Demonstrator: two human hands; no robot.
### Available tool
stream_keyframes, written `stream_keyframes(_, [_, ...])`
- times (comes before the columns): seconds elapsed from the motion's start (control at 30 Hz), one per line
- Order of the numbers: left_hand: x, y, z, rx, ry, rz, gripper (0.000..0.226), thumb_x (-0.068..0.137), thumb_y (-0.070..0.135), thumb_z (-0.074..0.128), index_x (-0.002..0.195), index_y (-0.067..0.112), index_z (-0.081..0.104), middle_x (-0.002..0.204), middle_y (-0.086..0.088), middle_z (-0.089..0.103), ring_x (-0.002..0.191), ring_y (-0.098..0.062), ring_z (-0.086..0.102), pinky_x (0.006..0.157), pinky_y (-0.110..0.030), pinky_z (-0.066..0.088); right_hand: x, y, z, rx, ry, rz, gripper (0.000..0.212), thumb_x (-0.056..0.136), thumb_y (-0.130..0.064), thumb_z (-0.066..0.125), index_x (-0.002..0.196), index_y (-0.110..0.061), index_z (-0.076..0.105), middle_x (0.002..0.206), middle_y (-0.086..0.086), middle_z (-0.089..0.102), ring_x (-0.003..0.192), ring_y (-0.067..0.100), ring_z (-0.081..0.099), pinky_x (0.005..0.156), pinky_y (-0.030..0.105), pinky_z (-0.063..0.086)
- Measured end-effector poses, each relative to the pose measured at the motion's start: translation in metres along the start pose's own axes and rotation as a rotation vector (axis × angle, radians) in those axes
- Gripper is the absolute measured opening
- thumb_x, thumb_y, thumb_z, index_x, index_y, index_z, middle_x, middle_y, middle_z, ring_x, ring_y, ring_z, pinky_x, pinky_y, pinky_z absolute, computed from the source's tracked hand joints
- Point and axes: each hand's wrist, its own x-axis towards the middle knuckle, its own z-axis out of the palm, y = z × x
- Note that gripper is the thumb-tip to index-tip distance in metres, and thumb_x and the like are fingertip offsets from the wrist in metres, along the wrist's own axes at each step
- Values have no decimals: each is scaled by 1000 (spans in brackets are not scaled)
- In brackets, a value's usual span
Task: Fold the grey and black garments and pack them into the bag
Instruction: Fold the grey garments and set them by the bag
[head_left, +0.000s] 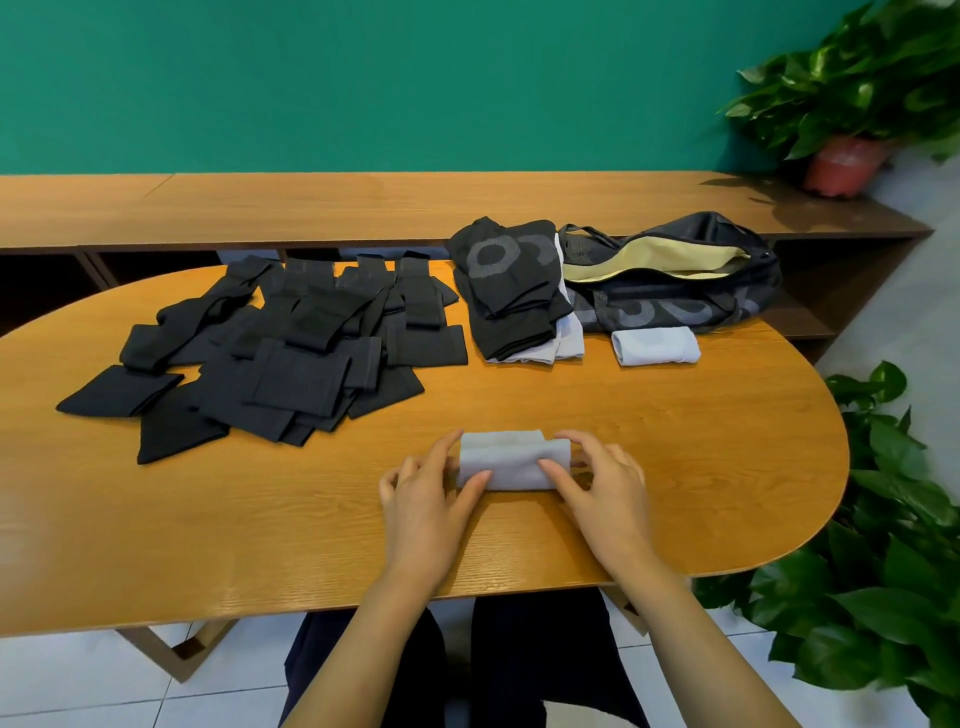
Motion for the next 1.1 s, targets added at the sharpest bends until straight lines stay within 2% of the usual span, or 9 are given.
stream_keyframes(0.1, [1,6,-2,46,54,-74,56,88,56,55,138,30,47,83,16,60,92,-6,53,88,-24,19,5,-7,6,-1,36,2,41,86,-49,65,121,-29,59,81,-14,59,87,6,51,100,34,34])
stream_keyframes(0.2, [3,10,-1,190,74,-112,54,91,55,54,136,28,48,89,14,59,94,-11,51,87,-31,26,9,-10,13,-30,14,45,39,86,-48,66,117,-26,58,76,-12,58,85,7,51,99,38,37])
stream_keyframes(0.33, [6,10,0,267,93,165,38,91,30,61,127,16,58,119,-2,59,111,-24,54,90,-40,38,7,-16,18,-176,47,-68,42,95,-49,49,126,-22,55,116,-6,57,114,13,48,105,35,33])
stream_keyframes(0.43, [2,7,-5,300,-115,383,46,102,32,35,143,14,44,154,-3,37,144,-16,27,116,-43,15,-7,-25,16,-328,-90,-297,64,100,-56,13,147,-20,38,151,-7,38,143,13,28,121,38,5])
stream_keyframes(0.53, [-5,-1,-13,303,-375,377,63,98,51,1,154,22,2,161,9,-10,145,0,-17,117,-42,-19,-20,-19,17,-366,-333,-361,80,88,-70,-17,153,-27,2,158,-14,-3,148,5,-10,117,34,-19])
stream_keyframes(0.73, [-5,-10,-15,260,-534,301,78,86,65,-17,153,26,-8,158,15,-19,140,7,-26,115,-43,-22,-20,-5,23,-455,-470,-341,78,81,-71,-22,148,-32,-17,154,-18,-26,141,4,-30,114,39,-24])
stream_keyframes(0.97, [9,-3,-23,297,-633,263,63,92,56,-5,150,31,-8,159,18,-14,140,10,-23,115,-41,-24,-13,-9,20,-482,-489,-310,68,92,-60,0,153,-31,-8,158,-18,-15,145,4,-21,114,42,-24])
stream_keyframes(1.03, [16,-1,-18,328,-600,265,69,89,60,-9,151,30,-7,160,16,-14,142,5,-22,114,-42,-26,-7,-6,21,-520,-432,-344,73,91,-62,-7,155,-29,5,161,-14,0,149,8,-6,115,44,-20])
stream_keyframes(1.1, [22,0,-13,366,-539,248,70,90,62,-7,152,30,-9,159,14,-18,143,-1,-24,114,-43,-26,0,-6,21,-588,-336,-320,83,92,-63,-10,151,-23,31,155,-3,34,143,17,29,116,45,0])
